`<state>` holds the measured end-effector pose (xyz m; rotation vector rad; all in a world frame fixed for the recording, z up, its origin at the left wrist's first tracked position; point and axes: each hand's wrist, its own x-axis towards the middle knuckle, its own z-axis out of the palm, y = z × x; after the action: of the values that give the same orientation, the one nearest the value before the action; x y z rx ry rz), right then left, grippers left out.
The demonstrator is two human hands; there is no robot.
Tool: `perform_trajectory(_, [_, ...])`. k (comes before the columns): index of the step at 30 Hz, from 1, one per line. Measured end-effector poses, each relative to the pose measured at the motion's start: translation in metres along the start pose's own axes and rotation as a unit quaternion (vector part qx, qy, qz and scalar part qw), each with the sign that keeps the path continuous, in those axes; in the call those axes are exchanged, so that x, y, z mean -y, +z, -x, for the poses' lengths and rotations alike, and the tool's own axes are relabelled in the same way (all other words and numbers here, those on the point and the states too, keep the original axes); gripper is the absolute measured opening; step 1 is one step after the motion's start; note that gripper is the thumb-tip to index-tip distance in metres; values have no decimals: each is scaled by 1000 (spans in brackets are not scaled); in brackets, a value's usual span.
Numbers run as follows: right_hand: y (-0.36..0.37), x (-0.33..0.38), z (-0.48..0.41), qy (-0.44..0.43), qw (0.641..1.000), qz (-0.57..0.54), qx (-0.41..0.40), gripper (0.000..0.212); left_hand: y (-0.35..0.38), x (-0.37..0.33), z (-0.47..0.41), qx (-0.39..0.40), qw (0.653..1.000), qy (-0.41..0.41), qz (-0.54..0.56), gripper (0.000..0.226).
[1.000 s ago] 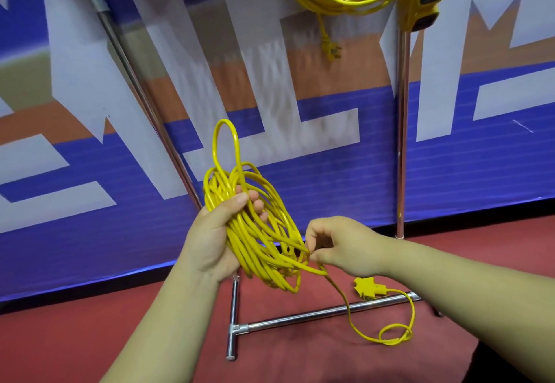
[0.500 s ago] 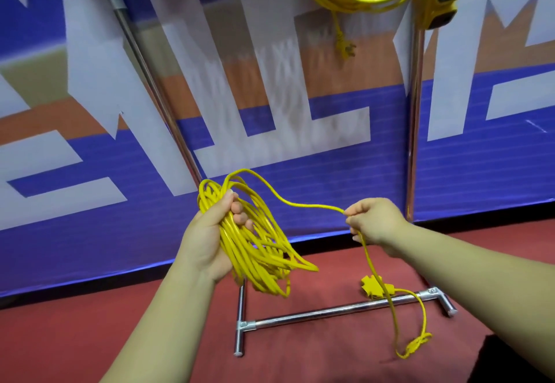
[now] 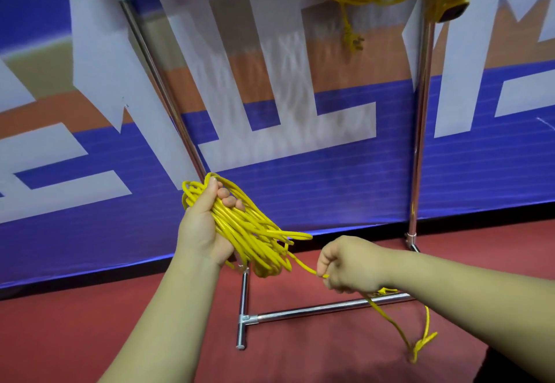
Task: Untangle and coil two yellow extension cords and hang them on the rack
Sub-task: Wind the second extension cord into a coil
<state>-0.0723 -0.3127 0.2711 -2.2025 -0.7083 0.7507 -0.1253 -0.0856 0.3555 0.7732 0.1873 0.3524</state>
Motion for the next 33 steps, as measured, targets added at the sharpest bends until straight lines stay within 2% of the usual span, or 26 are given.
perform_trajectory(3, [6,8,9,-31,997,-67,32,24,-8,8,-11,-75,997,20,-23,27])
perform_trajectory(8, [8,14,14,-16,989,-137,52,21,-16,16,-22,-220,964,105,-106,22])
perform_trajectory(14, [-9,14,23,38,989,-66,127,26,-26,16,-27,-279,946,113,-124,21])
perform_trajectory(17, [-24,14,29,25,993,-41,107,24,-31,16,-29,-288,942,113,-132,23])
perform_trajectory(21, [-33,21,28,-91,991,-95,9,19,-35,32,-26,-228,950,82,-198,24])
perform_trajectory(25, [-39,30,26,-186,976,-102,-47,15,-25,59,-14,-104,951,29,-290,16])
perform_trajectory(29, [-47,33,31,-225,965,-102,-90,19,-6,74,2,-13,946,-31,-322,12])
perform_trajectory(33, [-57,31,35,-233,961,-87,-118,17,3,80,13,34,935,-96,-341,17])
